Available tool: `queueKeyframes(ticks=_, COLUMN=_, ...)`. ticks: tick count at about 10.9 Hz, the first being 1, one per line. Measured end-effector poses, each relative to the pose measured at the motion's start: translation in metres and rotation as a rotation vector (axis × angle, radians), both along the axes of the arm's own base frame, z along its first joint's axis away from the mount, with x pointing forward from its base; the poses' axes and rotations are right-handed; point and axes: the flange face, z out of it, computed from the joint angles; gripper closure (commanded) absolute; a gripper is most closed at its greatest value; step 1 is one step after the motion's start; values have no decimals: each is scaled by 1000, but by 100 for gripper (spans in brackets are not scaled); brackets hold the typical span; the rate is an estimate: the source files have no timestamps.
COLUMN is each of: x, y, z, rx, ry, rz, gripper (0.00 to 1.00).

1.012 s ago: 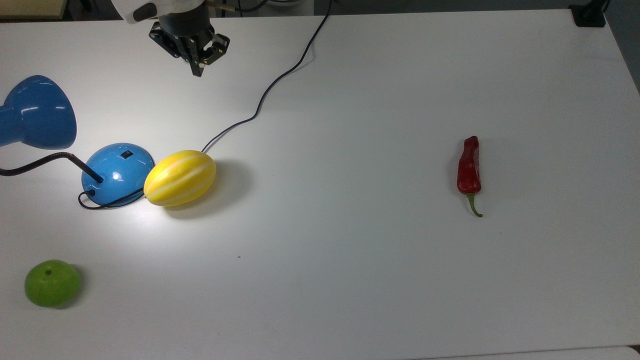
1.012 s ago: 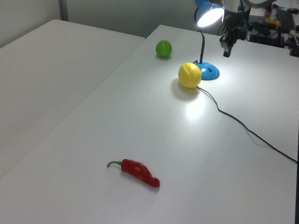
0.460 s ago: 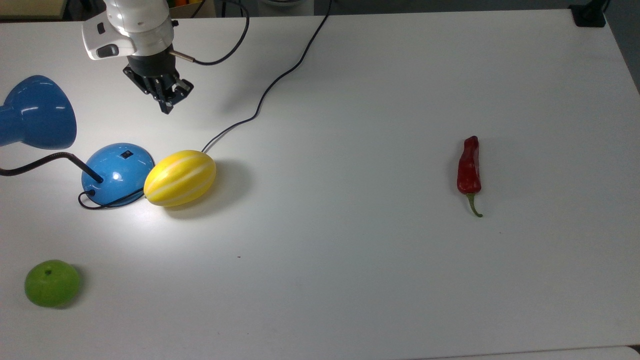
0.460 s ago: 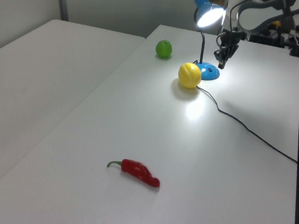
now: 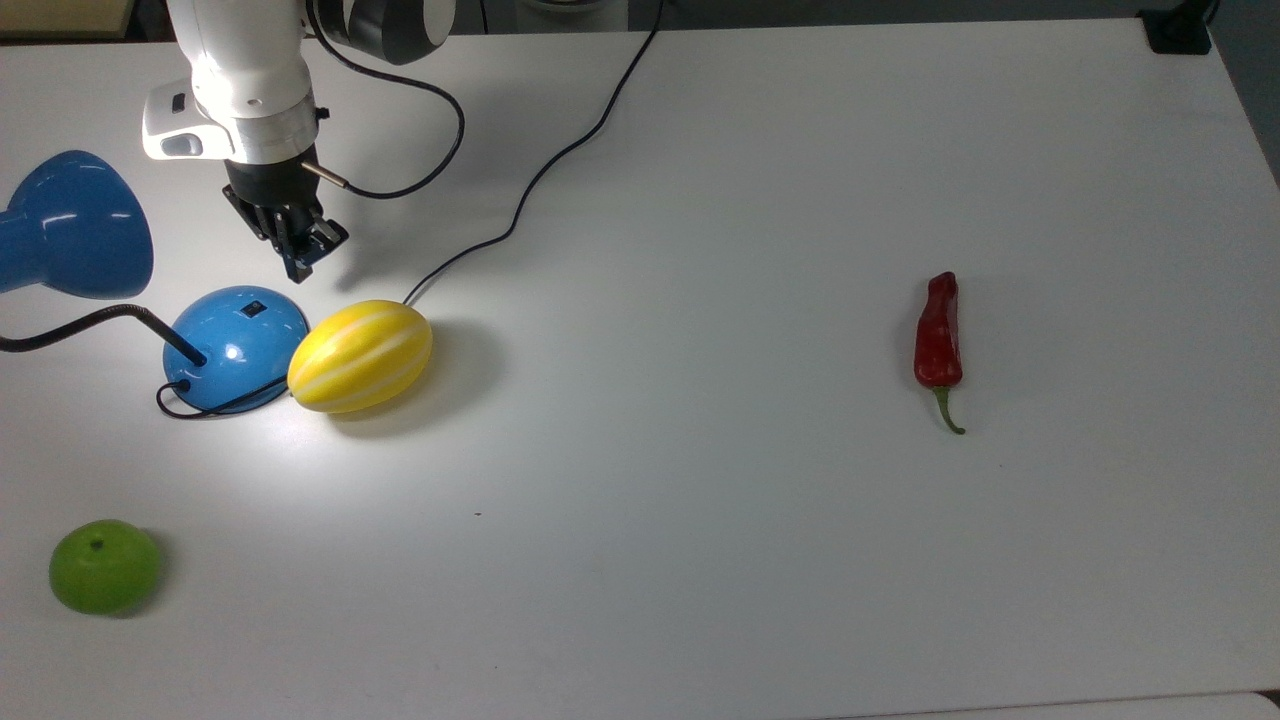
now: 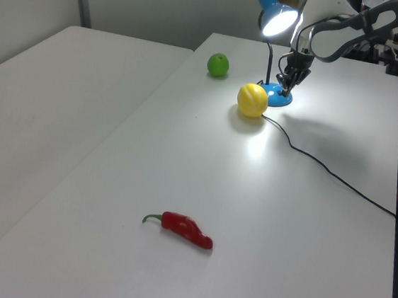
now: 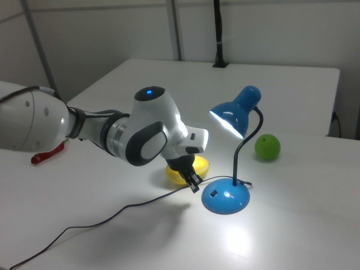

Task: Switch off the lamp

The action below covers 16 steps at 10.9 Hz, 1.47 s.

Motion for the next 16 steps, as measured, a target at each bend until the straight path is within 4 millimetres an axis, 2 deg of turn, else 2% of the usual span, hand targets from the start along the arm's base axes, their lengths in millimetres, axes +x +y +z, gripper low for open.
queueKeyframes(ticks=5, x=2, y=-31, z=-6, rx=-17, ry=-101, rz=-63, gripper=100)
queueKeyframes(ticks=9, x=5, y=-32, z=-21, rx=-16, ry=-113, rz=-71, gripper=100)
queueKeyframes(ticks=16, x=4, y=-31, z=-27, rx=-13, ry=-105, rz=-70, gripper=100)
